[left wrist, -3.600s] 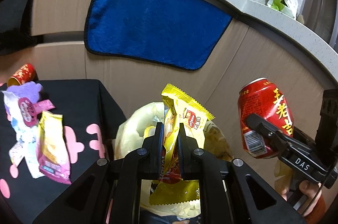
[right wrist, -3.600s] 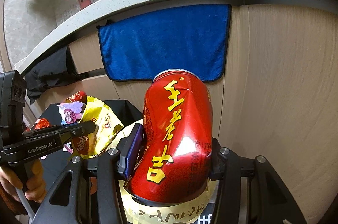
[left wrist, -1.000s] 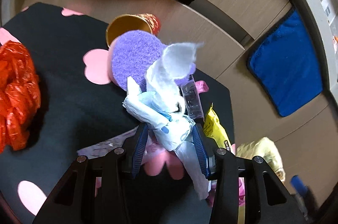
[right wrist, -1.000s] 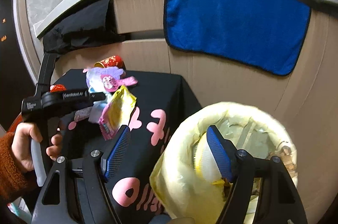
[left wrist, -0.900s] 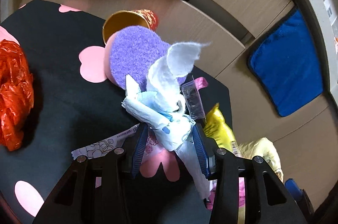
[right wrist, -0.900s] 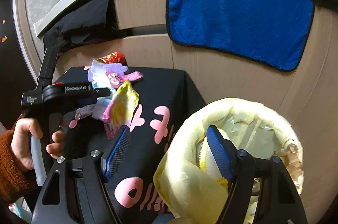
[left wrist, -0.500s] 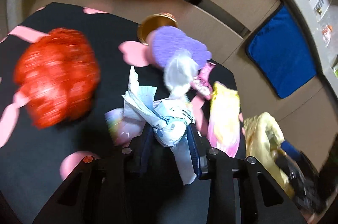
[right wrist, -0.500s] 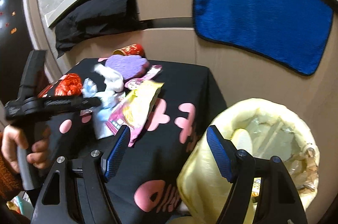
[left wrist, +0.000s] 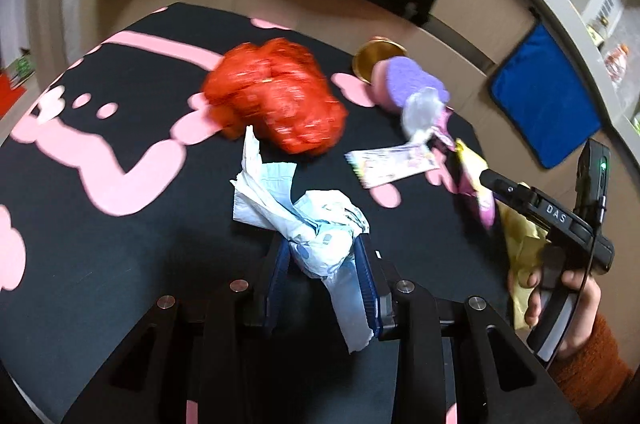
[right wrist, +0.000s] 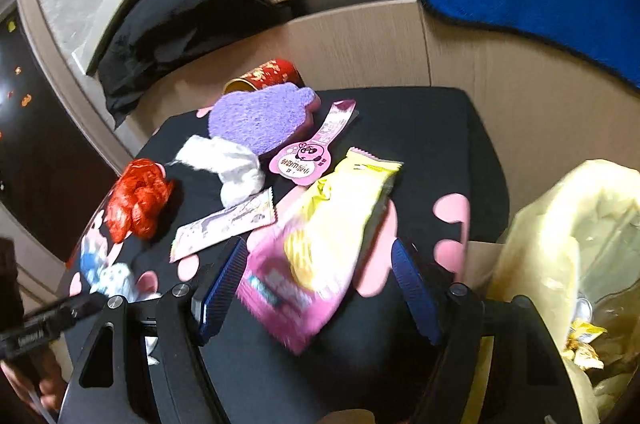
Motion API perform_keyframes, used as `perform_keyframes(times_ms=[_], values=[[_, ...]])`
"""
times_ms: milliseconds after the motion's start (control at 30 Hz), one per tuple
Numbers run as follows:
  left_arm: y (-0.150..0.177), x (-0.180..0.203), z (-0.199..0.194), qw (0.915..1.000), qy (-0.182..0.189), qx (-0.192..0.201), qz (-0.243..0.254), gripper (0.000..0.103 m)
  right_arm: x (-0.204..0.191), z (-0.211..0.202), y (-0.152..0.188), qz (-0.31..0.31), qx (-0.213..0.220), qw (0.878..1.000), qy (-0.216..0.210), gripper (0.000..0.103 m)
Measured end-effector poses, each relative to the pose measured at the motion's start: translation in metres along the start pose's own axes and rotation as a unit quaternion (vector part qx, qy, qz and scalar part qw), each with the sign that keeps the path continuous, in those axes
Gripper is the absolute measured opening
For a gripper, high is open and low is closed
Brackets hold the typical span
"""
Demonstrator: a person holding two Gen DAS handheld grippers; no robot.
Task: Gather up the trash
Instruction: 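Grasp the pink and yellow snack bag with the right tool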
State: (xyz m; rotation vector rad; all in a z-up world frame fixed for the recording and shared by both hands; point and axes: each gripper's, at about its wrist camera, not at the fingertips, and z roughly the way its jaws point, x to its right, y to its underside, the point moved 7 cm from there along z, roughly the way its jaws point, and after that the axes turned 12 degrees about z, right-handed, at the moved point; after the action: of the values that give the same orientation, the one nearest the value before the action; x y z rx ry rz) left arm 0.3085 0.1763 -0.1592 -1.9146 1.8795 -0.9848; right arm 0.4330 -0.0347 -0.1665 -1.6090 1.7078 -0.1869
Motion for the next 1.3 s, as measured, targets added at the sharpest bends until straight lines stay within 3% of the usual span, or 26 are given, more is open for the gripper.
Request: perform_keyframes(times_ms=[367, 433, 500, 633, 700, 767, 833, 967, 1067, 1233, 1300], values=[[0.008, -0.025, -0.001, 0.9987, 0.016, 0.014, -0.045, 0.034, -0.015, 0.031, -0.004, 0.001, -0.009, 1.0, 0.021, 0.074], [0.008, -0.026, -0.002, 0.9986, 0.015, 0.018, -0.047, 0.034, -0.018, 0.034, -0.004, -0.002, -0.014, 1.0, 0.02, 0.08], [0.008, -0.027, -0.002, 0.9985, 0.015, 0.02, -0.049, 0.034, -0.025, 0.039, -0.002, -0.022, -0.024, 0.999, 0.02, 0.093], [0.01, -0.029, -0.003, 0.9979, 0.022, 0.022, -0.056, 0.035, -0.036, 0.047, 0.005, -0.081, -0.038, 0.994, 0.065, 0.095], [0.011, -0.03, -0.003, 0.9977, 0.026, 0.022, -0.059, 0.035, -0.038, 0.048, 0.006, -0.085, -0.038, 0.993, 0.067, 0.095], [0.012, -0.031, -0.005, 0.9975, 0.029, 0.023, -0.059, 0.035, -0.036, 0.044, 0.004, -0.068, -0.034, 0.996, 0.055, 0.09], [0.013, -0.032, -0.007, 0.9974, 0.032, 0.025, -0.06, 0.038, -0.031, 0.038, 0.002, -0.051, -0.029, 0.997, 0.04, 0.076], [0.014, -0.036, -0.014, 0.9969, 0.029, 0.033, -0.066, 0.041, -0.024, 0.028, -0.004, -0.015, -0.018, 0.999, 0.021, 0.075], [0.014, -0.041, -0.021, 0.9955, 0.026, 0.045, -0.079, 0.045, -0.02, 0.028, -0.01, 0.002, -0.012, 0.999, 0.031, 0.075], [0.015, -0.046, -0.029, 0.9938, 0.021, 0.055, -0.094, 0.048, -0.019, 0.038, -0.01, -0.027, -0.011, 0.998, 0.053, 0.068], [0.016, -0.046, -0.03, 0.9939, 0.018, 0.053, -0.095, 0.049, -0.026, 0.041, -0.006, -0.055, -0.022, 0.997, 0.044, 0.049]])
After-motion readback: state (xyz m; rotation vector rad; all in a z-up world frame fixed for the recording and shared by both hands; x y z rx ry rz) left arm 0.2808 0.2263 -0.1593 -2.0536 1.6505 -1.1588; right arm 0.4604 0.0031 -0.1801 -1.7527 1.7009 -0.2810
